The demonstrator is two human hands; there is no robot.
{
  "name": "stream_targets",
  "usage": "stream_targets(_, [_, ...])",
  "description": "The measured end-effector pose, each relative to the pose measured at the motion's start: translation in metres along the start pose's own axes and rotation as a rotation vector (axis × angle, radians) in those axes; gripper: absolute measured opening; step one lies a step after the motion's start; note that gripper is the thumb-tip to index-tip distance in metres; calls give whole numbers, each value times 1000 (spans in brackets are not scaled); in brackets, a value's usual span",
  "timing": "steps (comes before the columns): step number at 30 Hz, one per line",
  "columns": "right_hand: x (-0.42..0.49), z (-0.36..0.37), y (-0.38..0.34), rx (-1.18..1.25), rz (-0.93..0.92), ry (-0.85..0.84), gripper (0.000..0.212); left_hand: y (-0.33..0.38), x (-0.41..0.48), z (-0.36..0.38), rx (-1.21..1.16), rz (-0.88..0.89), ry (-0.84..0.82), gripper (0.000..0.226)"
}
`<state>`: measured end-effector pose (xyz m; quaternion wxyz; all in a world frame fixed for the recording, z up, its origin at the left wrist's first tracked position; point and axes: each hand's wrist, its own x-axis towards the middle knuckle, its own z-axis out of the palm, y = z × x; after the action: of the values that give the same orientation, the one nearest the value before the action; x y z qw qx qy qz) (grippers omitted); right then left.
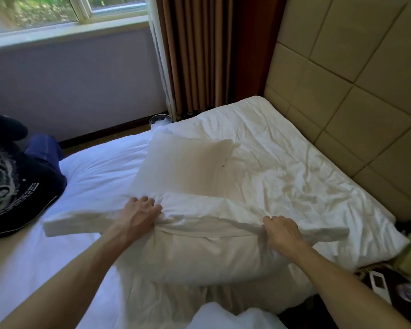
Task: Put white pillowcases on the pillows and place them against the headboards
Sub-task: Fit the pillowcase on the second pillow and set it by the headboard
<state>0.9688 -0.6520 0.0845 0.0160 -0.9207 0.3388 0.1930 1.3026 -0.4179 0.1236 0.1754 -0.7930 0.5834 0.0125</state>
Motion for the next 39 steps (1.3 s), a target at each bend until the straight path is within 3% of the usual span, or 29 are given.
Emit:
stream_targets(8, [-23,-7,8,19,-22,126,11,-5,-25,6,-25,90,166,30])
stream_targets(19, [-53,-64,37,91,136,199,11,-21,-9,-67,-111,94,385,21])
stream_targets(26, [-84,-69,121,89,186,275,14,49,19,-113,-17,178,464,16])
stream_targets(32, [-94,-48,221,87,179,372,11,128,61,-160,21,132,512,10])
stream_targets(39, [-110,-35,308,133,198,372,12,213,89,-192,21,50,476,10])
